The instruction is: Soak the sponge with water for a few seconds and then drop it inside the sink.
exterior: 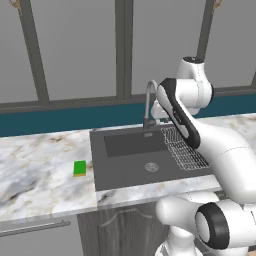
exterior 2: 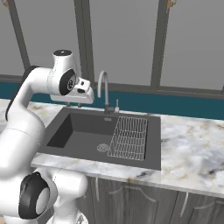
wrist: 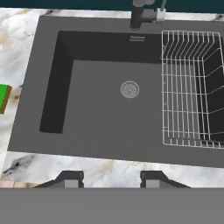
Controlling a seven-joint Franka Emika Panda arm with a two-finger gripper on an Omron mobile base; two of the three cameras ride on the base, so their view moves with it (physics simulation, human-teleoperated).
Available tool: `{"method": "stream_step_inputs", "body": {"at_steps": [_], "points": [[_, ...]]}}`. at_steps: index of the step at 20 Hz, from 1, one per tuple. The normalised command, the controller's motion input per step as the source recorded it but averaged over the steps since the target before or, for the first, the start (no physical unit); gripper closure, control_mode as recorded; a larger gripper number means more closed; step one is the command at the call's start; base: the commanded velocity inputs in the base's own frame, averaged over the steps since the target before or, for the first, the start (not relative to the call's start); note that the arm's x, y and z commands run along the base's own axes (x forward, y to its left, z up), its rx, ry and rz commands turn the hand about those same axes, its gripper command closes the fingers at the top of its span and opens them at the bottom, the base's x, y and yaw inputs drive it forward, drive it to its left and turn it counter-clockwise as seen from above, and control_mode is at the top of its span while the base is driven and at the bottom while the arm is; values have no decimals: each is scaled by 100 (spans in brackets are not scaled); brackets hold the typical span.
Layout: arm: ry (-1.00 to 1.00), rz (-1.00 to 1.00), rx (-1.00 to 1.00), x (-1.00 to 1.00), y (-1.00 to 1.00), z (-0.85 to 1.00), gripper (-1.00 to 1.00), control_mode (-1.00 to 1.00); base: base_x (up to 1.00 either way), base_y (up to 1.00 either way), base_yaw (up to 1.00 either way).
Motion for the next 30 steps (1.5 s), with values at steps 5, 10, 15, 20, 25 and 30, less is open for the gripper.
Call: {"method": "stream_step_inputs", "body": {"at_steps": [5, 10, 15, 20, 25, 30], "points": [[0, 1, 0, 0, -10, 0, -100, -100, 0, 0, 0], [0, 0, 0, -5, -18, 0, -100, -100, 0, 0, 0], [0, 0, 0, -13, -4, 0, -100, -100, 0, 0, 0], [0, 0, 0, -11, -2, 0, -100, -100, 0, 0, 0], [0, 0, 0, -11, -8, 0, -100, -100, 0, 0, 0], [0, 0, 0, -15, -2, 0, -100, -100, 0, 0, 0]]}}
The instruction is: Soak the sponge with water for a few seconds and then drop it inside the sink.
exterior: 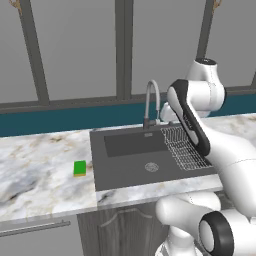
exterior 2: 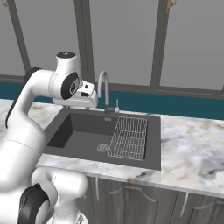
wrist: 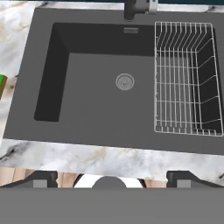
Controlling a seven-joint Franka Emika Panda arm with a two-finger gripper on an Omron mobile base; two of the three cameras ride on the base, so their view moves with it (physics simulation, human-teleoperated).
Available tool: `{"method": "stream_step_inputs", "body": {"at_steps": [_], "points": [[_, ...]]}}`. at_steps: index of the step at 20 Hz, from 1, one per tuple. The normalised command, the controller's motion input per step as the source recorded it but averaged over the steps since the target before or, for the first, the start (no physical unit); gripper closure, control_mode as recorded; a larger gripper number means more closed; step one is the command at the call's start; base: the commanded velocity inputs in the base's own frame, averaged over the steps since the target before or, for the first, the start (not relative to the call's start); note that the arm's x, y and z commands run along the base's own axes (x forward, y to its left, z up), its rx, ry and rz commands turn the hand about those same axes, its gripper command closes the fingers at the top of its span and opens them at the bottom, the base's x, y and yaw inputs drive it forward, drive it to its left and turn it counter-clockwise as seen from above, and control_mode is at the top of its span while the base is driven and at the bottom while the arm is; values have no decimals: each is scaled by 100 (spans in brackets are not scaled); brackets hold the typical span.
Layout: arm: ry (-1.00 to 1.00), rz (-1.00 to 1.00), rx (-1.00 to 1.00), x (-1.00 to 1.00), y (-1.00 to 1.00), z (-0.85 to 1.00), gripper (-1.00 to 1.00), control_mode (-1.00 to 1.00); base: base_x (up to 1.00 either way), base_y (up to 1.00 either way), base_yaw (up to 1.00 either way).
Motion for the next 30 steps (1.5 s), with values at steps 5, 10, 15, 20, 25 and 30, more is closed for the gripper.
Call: {"method": "stream_step_inputs", "body": {"at_steps": [5, 10, 15, 20, 25, 30], "points": [[0, -1, 0, -22, -2, 0, -100, -100, 0, 0, 0], [0, 0, 0, -14, -28, 0, -100, -100, 0, 0, 0], [0, 0, 0, -11, -35, 0, -100, -100, 0, 0, 0], [0, 0, 0, -1, -41, 0, -100, -100, 0, 0, 0], [-2, 0, 0, 0, -33, -2, -100, -100, 0, 0, 0], [-8, 1, 0, 0, -20, -12, -100, -100, 0, 0, 0]]}}
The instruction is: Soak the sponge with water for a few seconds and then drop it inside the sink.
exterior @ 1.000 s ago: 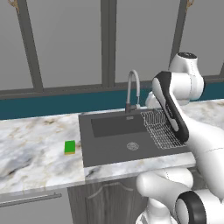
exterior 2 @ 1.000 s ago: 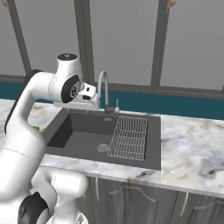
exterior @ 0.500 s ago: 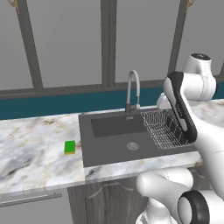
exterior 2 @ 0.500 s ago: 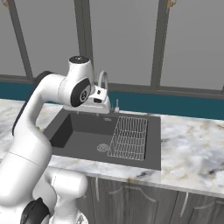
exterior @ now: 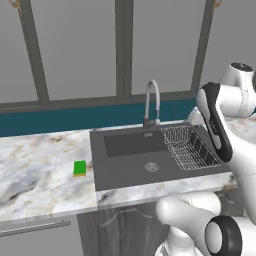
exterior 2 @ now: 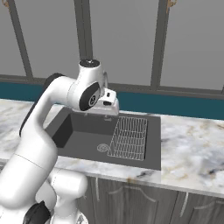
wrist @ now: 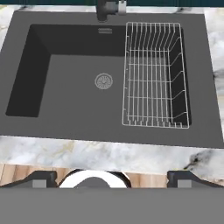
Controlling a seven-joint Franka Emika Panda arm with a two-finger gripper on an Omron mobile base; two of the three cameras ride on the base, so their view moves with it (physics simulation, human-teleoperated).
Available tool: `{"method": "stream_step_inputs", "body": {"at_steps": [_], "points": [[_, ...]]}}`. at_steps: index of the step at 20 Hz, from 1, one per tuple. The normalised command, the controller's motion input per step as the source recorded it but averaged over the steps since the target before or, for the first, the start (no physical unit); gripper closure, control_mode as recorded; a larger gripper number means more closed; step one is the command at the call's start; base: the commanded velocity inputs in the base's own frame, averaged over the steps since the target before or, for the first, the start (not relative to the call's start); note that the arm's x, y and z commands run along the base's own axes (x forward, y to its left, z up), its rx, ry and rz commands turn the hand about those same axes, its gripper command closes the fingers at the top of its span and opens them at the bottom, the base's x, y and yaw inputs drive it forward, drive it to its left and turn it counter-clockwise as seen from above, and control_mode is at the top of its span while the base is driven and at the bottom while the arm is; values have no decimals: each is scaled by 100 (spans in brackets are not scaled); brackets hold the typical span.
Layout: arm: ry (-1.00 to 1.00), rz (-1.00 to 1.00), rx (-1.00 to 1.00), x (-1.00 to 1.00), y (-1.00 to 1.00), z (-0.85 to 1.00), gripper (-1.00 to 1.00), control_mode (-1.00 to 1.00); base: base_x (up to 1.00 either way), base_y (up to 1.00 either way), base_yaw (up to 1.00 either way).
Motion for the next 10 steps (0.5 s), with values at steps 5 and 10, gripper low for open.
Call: {"method": "stream_step_inputs", "body": {"at_steps": [5, 10], "points": [[-26, 8, 0, 0, -12, -25, -100, -100, 0, 0, 0], [-27, 9, 0, 1, -2, -15, -100, -100, 0, 0, 0]]}}
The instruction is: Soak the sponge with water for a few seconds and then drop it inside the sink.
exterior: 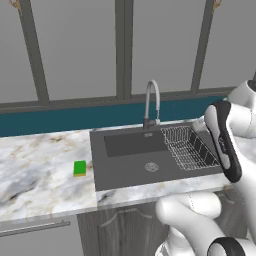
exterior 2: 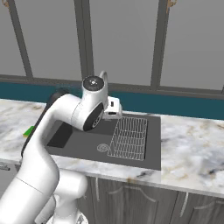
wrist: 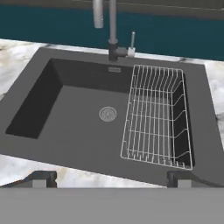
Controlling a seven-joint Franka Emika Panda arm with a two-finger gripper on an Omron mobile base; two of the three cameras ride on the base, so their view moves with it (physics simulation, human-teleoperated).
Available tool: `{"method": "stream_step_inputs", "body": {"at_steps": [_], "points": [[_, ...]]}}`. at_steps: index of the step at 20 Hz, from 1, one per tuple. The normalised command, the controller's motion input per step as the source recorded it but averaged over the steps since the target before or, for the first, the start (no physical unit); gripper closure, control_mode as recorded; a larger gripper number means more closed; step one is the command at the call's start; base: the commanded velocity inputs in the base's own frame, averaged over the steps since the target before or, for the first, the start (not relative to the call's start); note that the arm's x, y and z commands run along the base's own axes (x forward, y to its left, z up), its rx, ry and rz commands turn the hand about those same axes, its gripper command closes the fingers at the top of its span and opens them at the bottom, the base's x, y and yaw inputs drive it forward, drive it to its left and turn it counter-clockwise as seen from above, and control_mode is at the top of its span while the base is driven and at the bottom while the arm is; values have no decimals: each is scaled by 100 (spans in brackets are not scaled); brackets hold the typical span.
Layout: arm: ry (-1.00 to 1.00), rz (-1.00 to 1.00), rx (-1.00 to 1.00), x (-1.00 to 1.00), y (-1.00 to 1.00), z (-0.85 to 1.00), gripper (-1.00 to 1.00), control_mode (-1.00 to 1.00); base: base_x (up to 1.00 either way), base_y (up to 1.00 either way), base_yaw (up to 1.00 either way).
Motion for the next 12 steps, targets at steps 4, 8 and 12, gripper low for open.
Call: {"method": "stream_step_inputs", "body": {"at_steps": [4, 8, 12], "points": [[-20, 11, 0, 10, -1, 0, -100, -100, 0, 0, 0], [-9, 10, 0, 26, -3, 0, -100, -100, 0, 0, 0], [-7, 5, 1, 39, -2, 0, -100, -100, 0, 0, 0]]}}
